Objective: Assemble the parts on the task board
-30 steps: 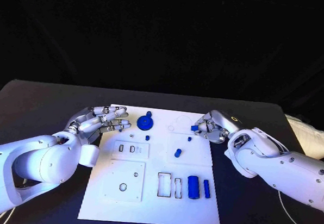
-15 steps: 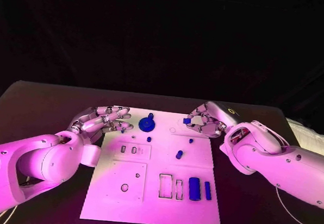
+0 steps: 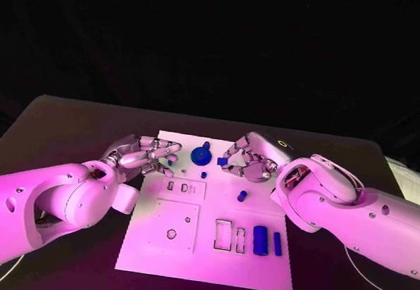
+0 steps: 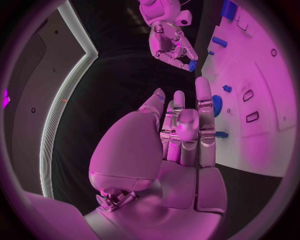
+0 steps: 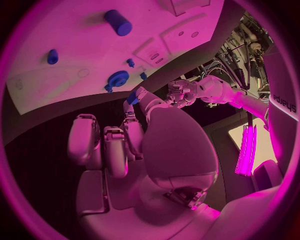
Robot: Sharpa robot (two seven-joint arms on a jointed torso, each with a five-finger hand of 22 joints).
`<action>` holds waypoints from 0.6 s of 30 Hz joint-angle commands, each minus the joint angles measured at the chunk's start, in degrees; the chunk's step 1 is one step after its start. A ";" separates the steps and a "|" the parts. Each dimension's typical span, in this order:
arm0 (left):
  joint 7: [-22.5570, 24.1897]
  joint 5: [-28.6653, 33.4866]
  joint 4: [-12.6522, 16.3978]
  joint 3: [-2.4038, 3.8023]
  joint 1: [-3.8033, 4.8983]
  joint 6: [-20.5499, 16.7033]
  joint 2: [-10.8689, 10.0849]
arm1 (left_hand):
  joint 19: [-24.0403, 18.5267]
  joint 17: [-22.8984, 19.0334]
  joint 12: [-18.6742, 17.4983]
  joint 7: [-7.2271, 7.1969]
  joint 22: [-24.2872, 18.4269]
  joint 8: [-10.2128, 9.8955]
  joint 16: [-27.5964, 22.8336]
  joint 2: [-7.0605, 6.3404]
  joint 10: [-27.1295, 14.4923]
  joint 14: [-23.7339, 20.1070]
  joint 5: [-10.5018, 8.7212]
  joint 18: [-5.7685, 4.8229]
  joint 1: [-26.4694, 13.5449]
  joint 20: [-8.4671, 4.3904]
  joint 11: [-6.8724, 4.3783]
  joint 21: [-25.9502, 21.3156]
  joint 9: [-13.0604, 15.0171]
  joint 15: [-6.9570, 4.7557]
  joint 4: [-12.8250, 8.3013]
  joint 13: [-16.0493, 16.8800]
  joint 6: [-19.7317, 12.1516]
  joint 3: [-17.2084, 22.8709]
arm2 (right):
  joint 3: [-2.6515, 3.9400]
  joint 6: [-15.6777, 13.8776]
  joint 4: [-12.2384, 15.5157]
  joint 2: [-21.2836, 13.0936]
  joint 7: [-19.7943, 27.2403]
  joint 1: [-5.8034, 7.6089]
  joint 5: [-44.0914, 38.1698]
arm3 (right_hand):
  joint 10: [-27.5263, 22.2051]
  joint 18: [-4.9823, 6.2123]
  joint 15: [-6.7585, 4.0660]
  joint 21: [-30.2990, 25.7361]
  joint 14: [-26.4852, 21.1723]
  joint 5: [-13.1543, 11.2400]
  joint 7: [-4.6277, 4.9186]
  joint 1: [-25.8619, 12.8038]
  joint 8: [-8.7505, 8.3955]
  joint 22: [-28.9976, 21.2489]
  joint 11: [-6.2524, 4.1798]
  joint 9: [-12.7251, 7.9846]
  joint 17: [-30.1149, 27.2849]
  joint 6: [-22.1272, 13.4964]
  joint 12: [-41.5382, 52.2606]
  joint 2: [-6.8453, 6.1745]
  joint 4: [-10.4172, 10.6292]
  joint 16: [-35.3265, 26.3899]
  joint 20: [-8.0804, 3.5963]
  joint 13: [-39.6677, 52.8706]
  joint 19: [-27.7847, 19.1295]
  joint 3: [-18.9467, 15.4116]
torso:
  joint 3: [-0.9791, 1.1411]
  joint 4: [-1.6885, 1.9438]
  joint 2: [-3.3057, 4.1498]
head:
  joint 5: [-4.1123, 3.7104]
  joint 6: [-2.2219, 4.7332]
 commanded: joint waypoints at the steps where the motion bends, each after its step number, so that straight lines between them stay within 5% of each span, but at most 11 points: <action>1: -6.21 -7.99 0.66 0.03 0.03 -1.26 -0.35 | 0.62 9.40 4.36 -0.63 3.97 0.87 9.55 0.08 -0.45 0.78 0.29 -0.48 -1.04 -0.35 -0.26 5.26 0.34 -0.49 0.39 3.86 0.32 -0.72 | -0.46 4.18 1.15 0.82 -3.35 -0.11 -2.45 | -0.26 -0.97 -0.50 0.07 5.16 -0.03 -1.01 -0.74 0.20 0.14 -0.15 -0.08 11.33 1.01 -0.51 -0.01 0.66 -0.08 0.02 2.21 0.22 -0.10 | 0.00 0.03 -0.01 | 0.74 -0.73; 6: -9.48 -12.18 1.38 0.03 0.03 -2.10 -0.87 | 2.35 19.50 13.73 -0.80 24.69 2.41 18.94 -0.08 -4.31 2.43 -0.11 -2.61 -1.94 -0.81 -0.52 24.53 1.04 -0.73 1.20 12.31 0.32 -1.80 | -1.21 4.43 2.31 1.92 -3.96 -0.37 -3.67 | -0.37 -0.97 -0.49 0.05 5.15 0.01 -0.99 -1.03 0.16 0.13 -0.14 -0.09 11.31 0.95 -0.84 0.05 0.95 -0.09 0.02 1.99 0.21 -0.27 | -0.06 0.16 0.03 | 1.55 -1.67; 13: -14.29 -21.77 2.49 0.02 0.03 -3.41 -1.22 | 3.94 23.97 19.49 -0.41 37.64 2.70 22.65 -1.14 -7.13 4.09 -0.16 -4.05 -4.47 -0.51 -0.48 35.67 1.17 -0.40 3.18 17.28 -1.25 -4.08 | -1.59 4.08 3.36 2.67 -4.51 -0.79 -4.91 | -0.37 -0.99 -0.48 0.06 5.18 -0.15 -0.98 -1.44 0.12 0.20 -0.12 -0.10 11.42 0.91 -0.96 0.17 1.37 -0.04 0.03 1.92 0.25 -0.52 | 0.01 0.00 0.04 | 2.68 -2.85; 18: -17.66 -26.61 3.25 0.02 0.03 -3.92 -1.27 | 4.93 26.73 24.06 -1.43 45.06 5.30 24.70 -1.28 -8.09 5.17 -0.10 -4.79 -4.78 -0.71 -1.27 41.86 2.26 -1.05 4.54 20.65 0.89 -5.98 | -1.66 3.63 4.20 2.93 -4.96 -0.94 -5.62 | -0.35 -0.99 -0.48 0.07 5.18 -0.22 -0.98 -1.52 0.12 0.22 -0.12 -0.10 11.46 0.91 -0.95 0.17 1.45 -0.02 0.03 1.94 0.26 -0.58 | 0.03 -0.11 0.14 | 3.05 -3.40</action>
